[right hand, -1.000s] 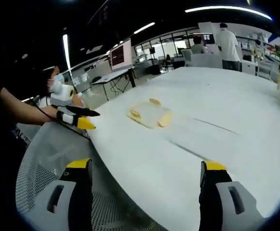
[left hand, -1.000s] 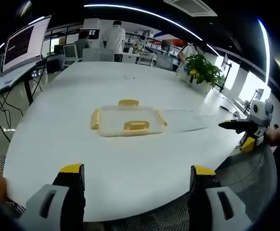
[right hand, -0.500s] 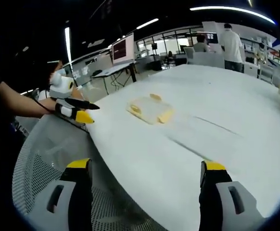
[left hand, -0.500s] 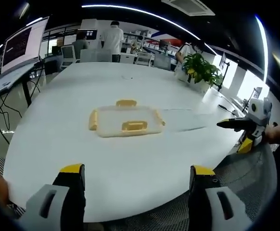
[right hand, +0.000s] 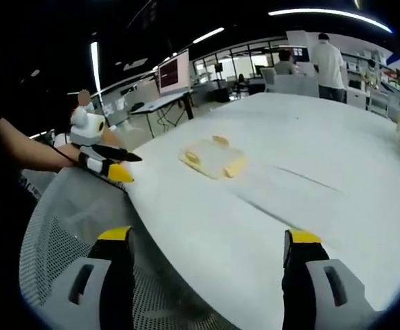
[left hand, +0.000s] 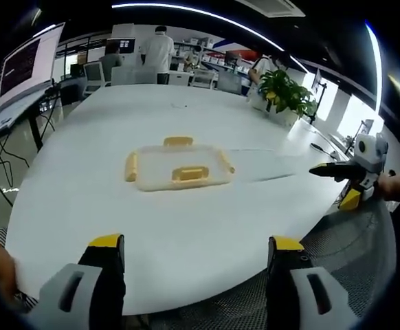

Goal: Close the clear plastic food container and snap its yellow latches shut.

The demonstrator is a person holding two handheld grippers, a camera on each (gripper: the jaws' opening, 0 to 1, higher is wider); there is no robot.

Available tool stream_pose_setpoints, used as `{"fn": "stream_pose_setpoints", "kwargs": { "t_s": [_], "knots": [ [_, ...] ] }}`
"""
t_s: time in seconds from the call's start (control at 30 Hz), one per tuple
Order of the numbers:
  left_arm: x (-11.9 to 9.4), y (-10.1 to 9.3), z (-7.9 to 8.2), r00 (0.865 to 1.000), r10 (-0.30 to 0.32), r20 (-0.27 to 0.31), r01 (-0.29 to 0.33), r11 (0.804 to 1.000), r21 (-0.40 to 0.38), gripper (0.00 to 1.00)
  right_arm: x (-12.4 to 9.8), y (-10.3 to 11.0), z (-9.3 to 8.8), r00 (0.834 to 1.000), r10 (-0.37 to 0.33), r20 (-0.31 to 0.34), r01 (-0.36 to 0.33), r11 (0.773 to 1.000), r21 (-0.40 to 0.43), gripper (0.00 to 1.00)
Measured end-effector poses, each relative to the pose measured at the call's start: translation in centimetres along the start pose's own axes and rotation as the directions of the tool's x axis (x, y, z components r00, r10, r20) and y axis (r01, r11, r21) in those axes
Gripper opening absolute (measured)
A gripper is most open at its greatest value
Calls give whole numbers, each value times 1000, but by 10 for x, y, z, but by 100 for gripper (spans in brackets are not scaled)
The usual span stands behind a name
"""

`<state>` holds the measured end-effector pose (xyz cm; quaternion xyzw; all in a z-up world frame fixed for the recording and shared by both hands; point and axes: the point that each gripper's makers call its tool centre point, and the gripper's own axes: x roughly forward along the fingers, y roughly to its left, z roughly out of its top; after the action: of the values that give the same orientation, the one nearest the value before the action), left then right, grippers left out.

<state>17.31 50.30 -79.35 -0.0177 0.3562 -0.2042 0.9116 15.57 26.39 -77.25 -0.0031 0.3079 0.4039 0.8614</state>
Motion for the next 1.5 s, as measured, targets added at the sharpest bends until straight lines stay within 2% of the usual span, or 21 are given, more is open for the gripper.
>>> {"fn": "stream_pose_setpoints", "kwargs": {
  "t_s": [0.23,0.3,0.33,0.43,0.7,0.93,1.07,1.4,1.5],
  "knots": [
    [0,0,0,1000,-1,-3,1,1000,1,81,1,0,0,1000,12,3,-12,1000,9,89],
    [-3,-2,8,1000,-9,27,9,1000,-4,77,1,3,2,1000,24,10,-24,1000,-4,89],
    [-3,-3,10,999,-17,38,17,1000,-4,77,1,4,3,1000,26,12,-26,1000,-5,89],
    [-2,-3,8,1000,-17,14,16,1000,17,78,1,5,5,999,37,11,-37,999,-13,89],
    [-4,-3,14,999,-28,41,27,999,31,79,1,14,9,998,69,8,-69,996,-57,89],
    [-7,-8,17,997,-71,37,69,996,58,79,-1,10,21,998,51,36,-46,992,-119,85],
    [-3,-9,19,995,-100,28,97,990,104,80,-1,7,29,998,41,56,-35,993,-111,84],
    [4,-10,20,987,-161,4,160,981,106,80,6,8,23,999,44,19,-41,994,-99,83],
    [4,-10,26,983,-181,14,178,976,127,80,5,7,24,999,41,15,-39,994,-106,83]
  ]
}}
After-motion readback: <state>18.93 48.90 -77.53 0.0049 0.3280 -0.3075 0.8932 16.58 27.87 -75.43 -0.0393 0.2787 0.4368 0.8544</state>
